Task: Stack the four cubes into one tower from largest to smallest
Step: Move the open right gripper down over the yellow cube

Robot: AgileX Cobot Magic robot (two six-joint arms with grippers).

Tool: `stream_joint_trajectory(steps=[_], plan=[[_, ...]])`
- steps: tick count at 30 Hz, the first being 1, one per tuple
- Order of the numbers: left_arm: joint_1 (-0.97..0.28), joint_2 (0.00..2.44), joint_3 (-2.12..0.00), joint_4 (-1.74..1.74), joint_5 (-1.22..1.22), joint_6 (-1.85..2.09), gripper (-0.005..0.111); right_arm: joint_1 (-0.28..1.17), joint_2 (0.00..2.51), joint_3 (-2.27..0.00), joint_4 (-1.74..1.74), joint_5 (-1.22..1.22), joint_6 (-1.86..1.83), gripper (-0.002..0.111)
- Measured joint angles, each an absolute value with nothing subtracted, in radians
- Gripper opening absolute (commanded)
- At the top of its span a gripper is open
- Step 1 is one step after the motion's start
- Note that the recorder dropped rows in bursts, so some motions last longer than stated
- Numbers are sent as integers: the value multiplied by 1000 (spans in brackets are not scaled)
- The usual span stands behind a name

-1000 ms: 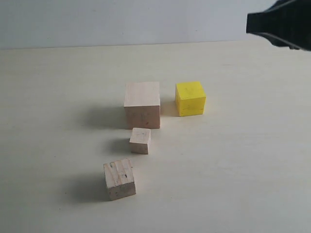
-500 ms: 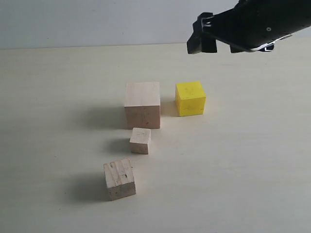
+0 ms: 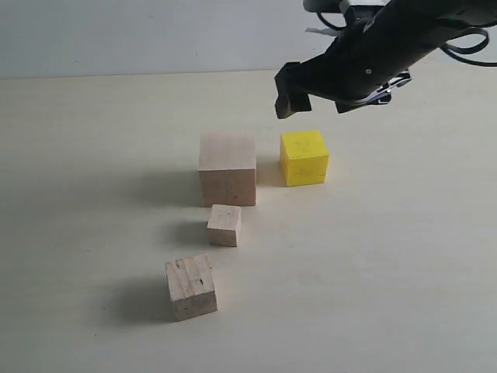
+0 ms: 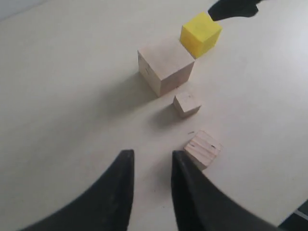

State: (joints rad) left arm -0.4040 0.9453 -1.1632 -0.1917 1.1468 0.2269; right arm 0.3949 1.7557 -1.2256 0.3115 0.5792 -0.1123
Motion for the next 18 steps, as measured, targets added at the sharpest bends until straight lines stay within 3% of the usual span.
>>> stream_joint_trajectory(steps=[5,18], plan=[[-404,945,-1160,-192,1198,167,50,395,1853,-1269,292,569,-119,85],[-404,945,-1160,-194,1220,123,51,395,1945,-1338,208,537,-83,85]])
